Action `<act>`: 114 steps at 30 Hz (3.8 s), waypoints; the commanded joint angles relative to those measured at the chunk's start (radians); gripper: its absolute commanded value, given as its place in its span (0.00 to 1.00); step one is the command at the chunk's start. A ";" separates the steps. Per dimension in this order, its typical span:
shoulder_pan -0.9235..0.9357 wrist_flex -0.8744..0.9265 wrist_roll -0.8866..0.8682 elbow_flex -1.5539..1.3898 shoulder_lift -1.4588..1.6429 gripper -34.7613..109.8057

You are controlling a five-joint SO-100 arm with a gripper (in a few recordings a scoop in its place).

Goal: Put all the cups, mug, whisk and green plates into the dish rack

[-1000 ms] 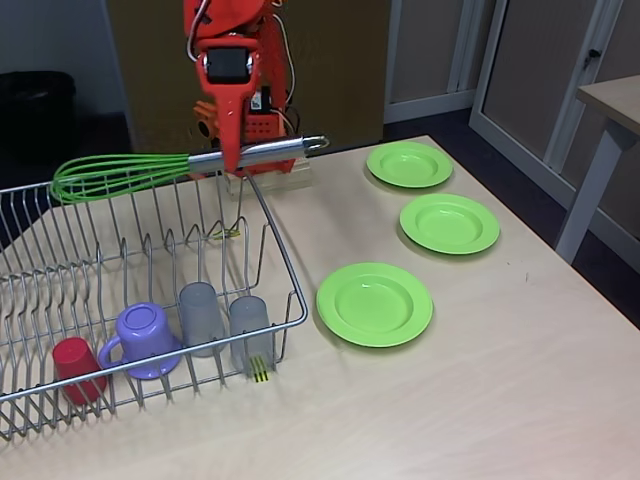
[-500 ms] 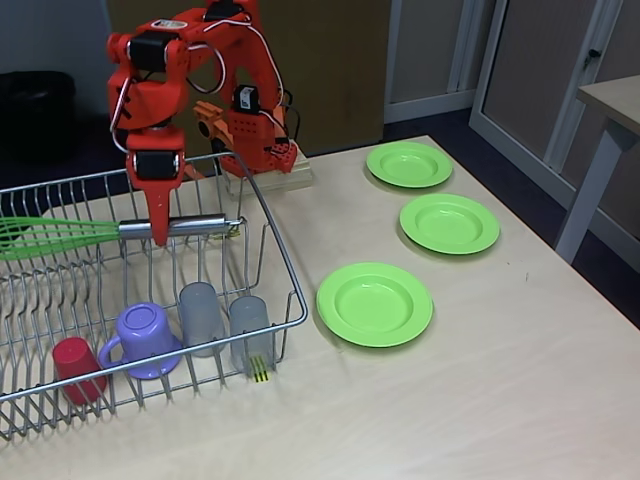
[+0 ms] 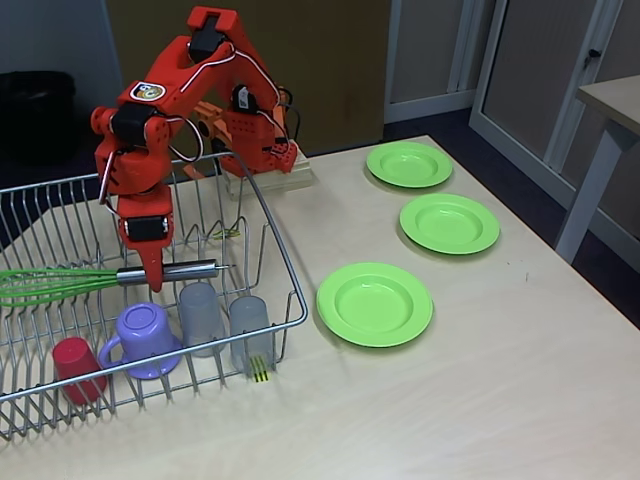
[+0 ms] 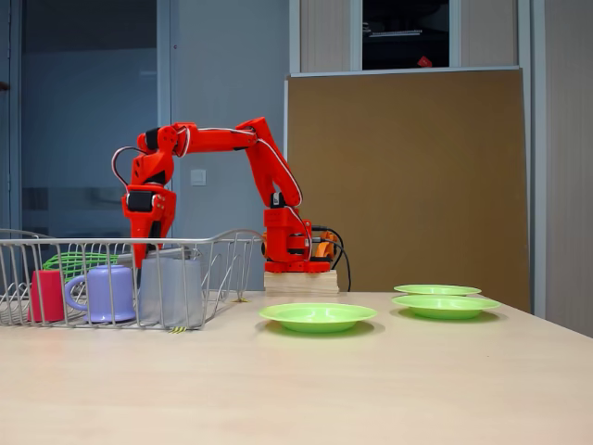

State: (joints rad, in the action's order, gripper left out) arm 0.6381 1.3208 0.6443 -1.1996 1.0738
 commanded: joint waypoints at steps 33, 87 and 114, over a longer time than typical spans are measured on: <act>-0.066 -0.041 -0.730 -0.258 0.138 0.26; -0.057 0.135 0.092 0.192 -0.141 0.41; -0.387 0.502 -0.204 0.189 0.337 0.46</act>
State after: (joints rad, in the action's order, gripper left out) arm 0.3298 1.8086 0.5568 -0.9020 1.2778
